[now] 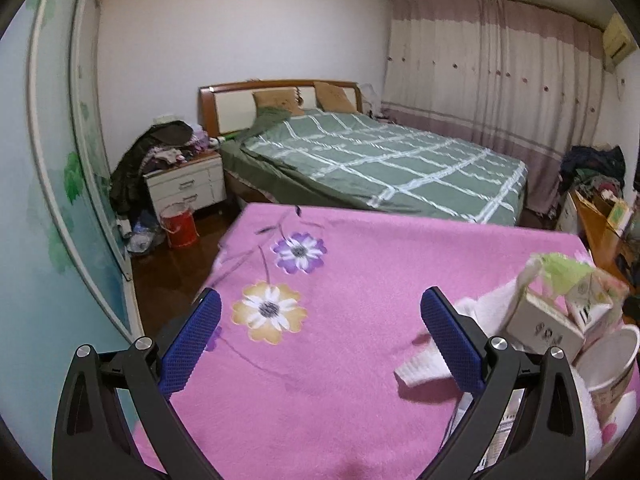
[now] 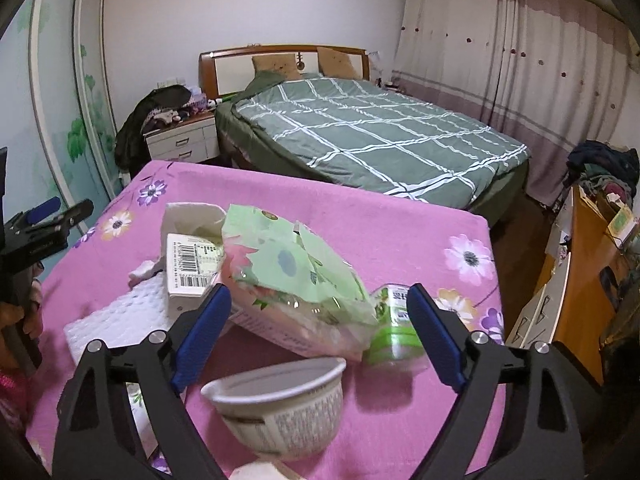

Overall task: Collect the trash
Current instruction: 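Reach the right tool to the green plastic bag and close on it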

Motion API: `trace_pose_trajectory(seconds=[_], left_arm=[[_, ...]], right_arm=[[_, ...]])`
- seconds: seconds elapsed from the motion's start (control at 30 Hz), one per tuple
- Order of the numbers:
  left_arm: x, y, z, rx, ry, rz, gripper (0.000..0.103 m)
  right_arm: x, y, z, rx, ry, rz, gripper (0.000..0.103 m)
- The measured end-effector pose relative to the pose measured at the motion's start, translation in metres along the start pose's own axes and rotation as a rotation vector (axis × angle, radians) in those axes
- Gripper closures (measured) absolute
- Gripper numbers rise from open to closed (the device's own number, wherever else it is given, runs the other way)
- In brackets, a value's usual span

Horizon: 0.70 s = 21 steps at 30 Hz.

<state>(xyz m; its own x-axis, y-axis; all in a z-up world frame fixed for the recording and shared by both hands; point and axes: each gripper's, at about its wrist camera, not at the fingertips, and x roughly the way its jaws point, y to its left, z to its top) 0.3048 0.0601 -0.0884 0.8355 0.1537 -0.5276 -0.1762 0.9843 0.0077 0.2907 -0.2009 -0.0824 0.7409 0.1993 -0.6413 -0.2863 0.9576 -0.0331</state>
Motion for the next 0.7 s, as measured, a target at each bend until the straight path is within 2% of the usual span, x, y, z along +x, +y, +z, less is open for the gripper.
trace_pose_trajectory(seconds=[0.1,0.2,0.3,0.37,0.4,0.57,0.7], left_arm=[[0.007,-0.005,-0.006,0.026,0.017,-0.01,0.005],[0.012,-0.008,-0.012,0.03,0.039,-0.034,0.005],[0.016,-0.008,-0.015,0.037,0.049,-0.038,0.005],[0.017,-0.007,-0.015,0.033,0.051,-0.043,0.005],[0.016,-0.007,-0.015,0.034,0.051,-0.042,0.005],[0.011,-0.011,-0.017,0.056,0.032,-0.026,0.005],[0.005,-0.013,-0.017,0.067,0.024,-0.033,0.005]], right_arm=[[0.012,0.001,0.004,0.005,0.013,0.02,0.027],[0.016,0.001,0.002,0.015,0.016,0.042,0.042],[0.018,0.0,0.002,0.02,0.011,0.078,0.058],[0.016,0.002,0.0,0.012,0.004,0.088,0.075],[0.016,0.004,0.0,0.004,0.001,0.093,0.08],[0.005,0.008,0.002,-0.004,-0.046,0.085,0.091],[-0.02,0.007,0.006,0.01,-0.114,0.095,0.094]])
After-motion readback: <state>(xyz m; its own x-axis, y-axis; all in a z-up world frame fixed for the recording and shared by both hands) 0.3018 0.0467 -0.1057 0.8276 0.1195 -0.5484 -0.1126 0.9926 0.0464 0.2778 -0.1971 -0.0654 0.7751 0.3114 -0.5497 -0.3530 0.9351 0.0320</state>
